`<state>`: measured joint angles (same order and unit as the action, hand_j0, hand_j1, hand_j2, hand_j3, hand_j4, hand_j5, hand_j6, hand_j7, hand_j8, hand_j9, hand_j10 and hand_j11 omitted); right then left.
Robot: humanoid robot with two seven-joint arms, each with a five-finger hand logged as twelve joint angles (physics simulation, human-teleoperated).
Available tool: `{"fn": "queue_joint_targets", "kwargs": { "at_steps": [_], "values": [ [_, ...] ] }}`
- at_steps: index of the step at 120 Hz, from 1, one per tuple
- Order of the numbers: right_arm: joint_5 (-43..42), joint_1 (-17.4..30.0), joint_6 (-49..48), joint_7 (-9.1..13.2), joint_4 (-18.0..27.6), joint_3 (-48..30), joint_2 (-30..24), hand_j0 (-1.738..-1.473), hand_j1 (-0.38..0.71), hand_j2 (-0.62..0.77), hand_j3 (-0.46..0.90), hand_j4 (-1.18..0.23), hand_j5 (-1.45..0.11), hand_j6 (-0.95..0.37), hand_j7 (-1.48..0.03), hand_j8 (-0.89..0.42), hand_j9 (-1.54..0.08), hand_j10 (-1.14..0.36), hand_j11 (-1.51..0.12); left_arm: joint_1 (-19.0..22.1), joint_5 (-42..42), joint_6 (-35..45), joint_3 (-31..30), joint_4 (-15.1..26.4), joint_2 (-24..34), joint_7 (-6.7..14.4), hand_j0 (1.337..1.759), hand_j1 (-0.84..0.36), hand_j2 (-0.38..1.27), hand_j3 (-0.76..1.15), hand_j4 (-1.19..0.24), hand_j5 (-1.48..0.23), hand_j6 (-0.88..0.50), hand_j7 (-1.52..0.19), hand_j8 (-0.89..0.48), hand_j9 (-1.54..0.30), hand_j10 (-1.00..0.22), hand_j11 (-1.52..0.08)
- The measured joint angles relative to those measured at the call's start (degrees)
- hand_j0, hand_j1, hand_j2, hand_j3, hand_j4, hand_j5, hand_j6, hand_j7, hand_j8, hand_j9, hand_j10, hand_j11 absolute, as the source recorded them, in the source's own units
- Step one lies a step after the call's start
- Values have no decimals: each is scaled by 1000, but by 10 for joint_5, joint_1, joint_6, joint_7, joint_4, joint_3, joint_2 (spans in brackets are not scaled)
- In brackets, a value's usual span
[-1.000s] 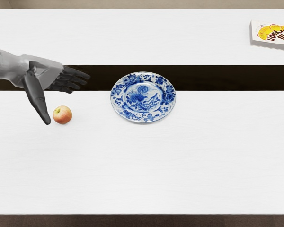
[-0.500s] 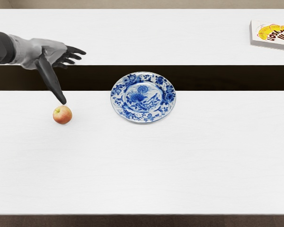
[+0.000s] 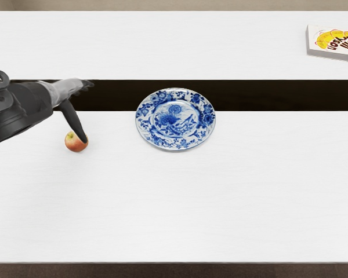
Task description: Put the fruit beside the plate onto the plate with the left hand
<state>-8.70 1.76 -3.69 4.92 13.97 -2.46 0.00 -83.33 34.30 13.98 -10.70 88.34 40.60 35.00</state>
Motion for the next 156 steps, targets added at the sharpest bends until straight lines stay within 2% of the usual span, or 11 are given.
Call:
{"fn": "queue_joint_targets", "kwargs": {
  "at_steps": [18,34,55,68,103,110,117,139,147,156],
  "values": [
    [0,0,0,0,0,0,0,-1658,-327,-4,0,-19,-24,-18,-24,-18,-24,-18,-24,5,2,15,-55,0,-10,0,1658,227,22,0,-106,-134,-107,-134,-107,-134,-106,-134],
    [0,0,0,0,0,0,0,-1658,-327,-4,0,-18,-24,-18,-24,-18,-24,-18,-24,14,11,40,-74,0,-11,0,1658,170,32,0,-154,-196,-155,-196,-155,-196,-153,-196],
    [0,0,0,0,0,0,0,-1658,-327,-4,0,-18,-24,-18,-24,-18,-24,-18,-24,21,20,102,-78,-1,-20,0,1658,129,39,0,-187,-241,-189,-241,-188,-240,-187,-240],
    [0,0,0,0,0,0,0,-1658,-327,-4,0,-18,-24,-18,-24,-18,-24,-18,-24,39,28,116,-79,-2,-22,0,1658,114,41,0,-200,-256,-201,-256,-200,-256,-199,-256],
    [0,0,0,0,0,0,0,-1658,-327,-4,0,-18,-24,-18,-24,-18,-24,-18,-24,56,36,124,-73,-3,-23,0,1658,-21,64,0,-312,-404,-313,-403,-313,-403,-312,-403],
    [0,0,0,0,0,0,0,-1658,-327,-4,0,-18,-24,-18,-24,-18,-24,-18,-24,65,36,125,-73,-3,-49,0,1658,-52,70,0,-339,-436,-340,-436,-340,-436,-348,-437],
    [0,0,0,0,0,0,0,-1658,-327,-4,0,-18,-24,-18,-24,-18,-24,-18,-24,68,40,125,-72,-4,-53,0,1658,-79,81,0,-388,-453,-390,-452,-347,-463,-317,-472],
    [0,0,0,0,0,0,0,-1658,-327,-4,0,-18,-24,-18,-24,-18,-24,-18,-24,70,40,125,-74,-7,-52,0,1658,-150,94,0,-450,-528,-451,-528,-421,-541,-399,-551],
    [0,0,0,0,0,0,0,-1658,-327,-4,0,-18,-24,-18,-24,-18,-24,-19,-24,78,41,125,-76,-9,-52,0,1658,-166,99,0,-470,-540,-472,-539,-389,-561,-432,-570],
    [0,0,0,0,0,0,0,-1658,-327,-4,0,-18,-24,-18,-24,-18,-24,-18,-24,84,41,129,-75,-12,-52,0,1658,-184,99,0,-473,-566,-474,-566,-412,-580,-447,-586]
  ]
}}
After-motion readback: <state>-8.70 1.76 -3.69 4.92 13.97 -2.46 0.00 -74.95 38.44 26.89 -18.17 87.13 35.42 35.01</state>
